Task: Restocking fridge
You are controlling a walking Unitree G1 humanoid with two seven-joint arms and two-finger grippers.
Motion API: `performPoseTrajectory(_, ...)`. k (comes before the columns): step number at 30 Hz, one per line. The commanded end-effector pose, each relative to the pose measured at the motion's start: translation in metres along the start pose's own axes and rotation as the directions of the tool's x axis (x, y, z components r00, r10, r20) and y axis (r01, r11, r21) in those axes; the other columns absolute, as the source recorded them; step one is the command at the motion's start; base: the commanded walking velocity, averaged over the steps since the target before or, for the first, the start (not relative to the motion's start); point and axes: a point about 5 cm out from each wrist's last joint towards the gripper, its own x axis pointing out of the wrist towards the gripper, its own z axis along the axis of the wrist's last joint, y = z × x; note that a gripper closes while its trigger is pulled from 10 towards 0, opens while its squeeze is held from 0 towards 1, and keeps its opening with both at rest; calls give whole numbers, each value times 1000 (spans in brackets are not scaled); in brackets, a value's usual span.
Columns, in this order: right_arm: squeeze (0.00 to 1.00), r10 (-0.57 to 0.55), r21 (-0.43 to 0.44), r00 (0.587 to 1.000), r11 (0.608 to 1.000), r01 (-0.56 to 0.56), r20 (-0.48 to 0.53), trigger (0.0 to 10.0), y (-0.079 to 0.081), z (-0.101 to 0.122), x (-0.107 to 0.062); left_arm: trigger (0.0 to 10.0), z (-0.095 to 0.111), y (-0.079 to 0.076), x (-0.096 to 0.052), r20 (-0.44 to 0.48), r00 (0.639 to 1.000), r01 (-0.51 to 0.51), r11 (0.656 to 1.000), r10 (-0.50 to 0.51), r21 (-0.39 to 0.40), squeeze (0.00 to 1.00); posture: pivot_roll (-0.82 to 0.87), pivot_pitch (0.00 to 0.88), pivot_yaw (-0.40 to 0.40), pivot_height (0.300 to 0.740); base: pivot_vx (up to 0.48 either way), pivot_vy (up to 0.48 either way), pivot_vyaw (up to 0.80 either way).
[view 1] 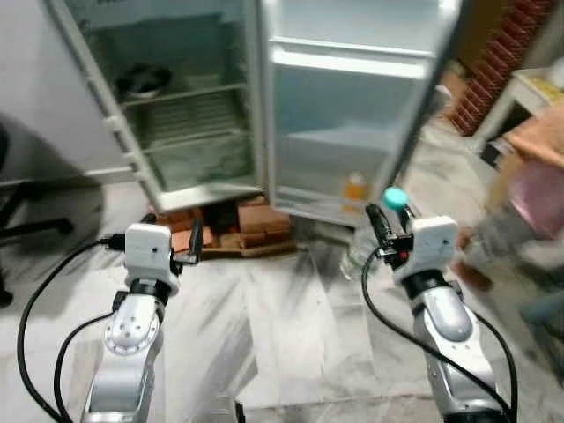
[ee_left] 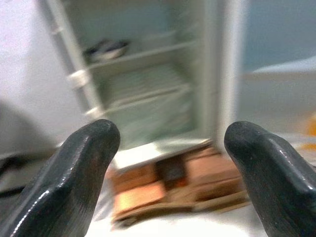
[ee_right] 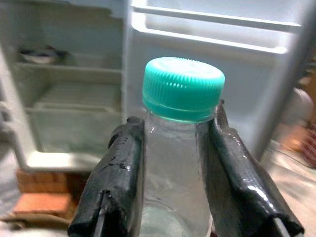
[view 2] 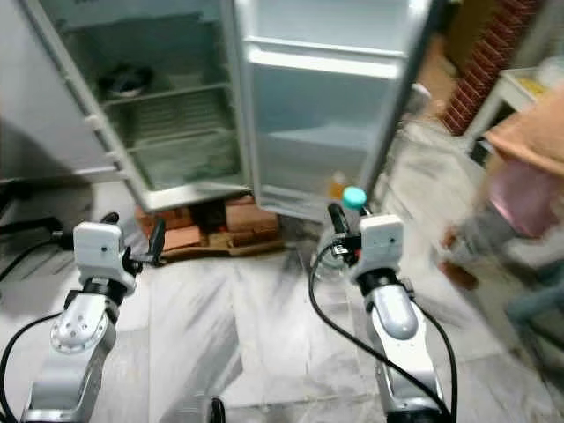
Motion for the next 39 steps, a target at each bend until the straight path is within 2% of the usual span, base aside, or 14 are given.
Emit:
performPoseTrajectory(1,0,-2,-9,1000,1000,2,2,10000,-2,0,-3,10000,5,-4,2,21,1000,19,1000,-18,-6,0,47,103,3,740,416,0,0)
performPoseTrajectory(27,0,13,-17,1000,1000,-13,14,10000,-2,0,0,10000,4,-8,2,15,999,29,1000,-29,6,0,46,101,1,740,414,0,0)
performPoseTrajectory(34,0,24,-19,1000,1000,-24,15,10000,-1,1,0,10000,5,-10,1,12,1000,29,1000,-29,-4,0,44,105,-2,740,416,0,599)
performPoseTrajectory(39,0,19,-23,1000,1000,-19,9,10000,-4,-1,0,10000,1,-11,-2,-7,1000,22,1000,-22,-9,0,45,108,-3,740,0,0,0)
